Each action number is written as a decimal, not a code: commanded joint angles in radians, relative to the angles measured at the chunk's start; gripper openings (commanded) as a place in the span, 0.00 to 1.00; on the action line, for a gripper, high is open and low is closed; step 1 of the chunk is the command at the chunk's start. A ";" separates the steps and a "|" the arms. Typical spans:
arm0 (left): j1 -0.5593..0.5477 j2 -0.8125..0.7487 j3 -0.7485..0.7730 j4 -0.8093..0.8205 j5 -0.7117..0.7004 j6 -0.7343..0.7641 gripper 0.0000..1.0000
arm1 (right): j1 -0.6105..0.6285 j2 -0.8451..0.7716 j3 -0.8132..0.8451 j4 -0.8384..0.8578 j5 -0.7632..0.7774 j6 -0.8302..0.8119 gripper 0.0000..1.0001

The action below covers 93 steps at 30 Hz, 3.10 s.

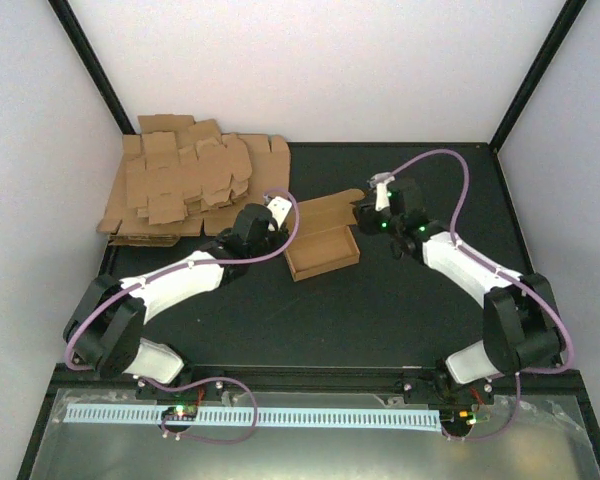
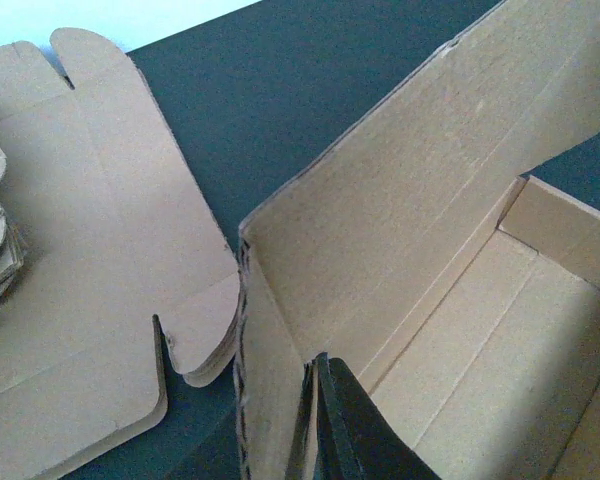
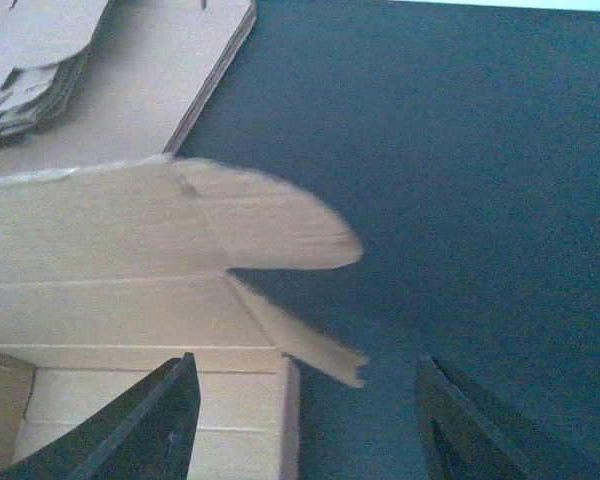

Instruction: Fold the paper box

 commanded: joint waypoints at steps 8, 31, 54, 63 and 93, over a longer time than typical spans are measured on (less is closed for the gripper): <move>0.034 0.022 0.047 0.006 0.072 0.023 0.10 | -0.076 0.151 0.169 -0.123 -0.294 -0.214 0.73; 0.053 0.030 0.099 -0.054 0.190 -0.217 0.34 | -0.028 0.071 0.069 -0.049 -0.226 -0.086 0.02; 0.101 -0.009 0.162 -0.284 0.107 -0.158 0.46 | 0.010 0.058 0.115 -0.114 -0.112 -0.118 0.02; 0.170 -0.021 0.179 -0.289 0.217 -0.137 0.40 | 0.012 0.071 0.132 -0.136 -0.107 -0.125 0.02; 0.265 0.126 0.355 -0.339 0.482 0.141 0.58 | 0.020 0.100 0.177 -0.182 -0.132 -0.151 0.02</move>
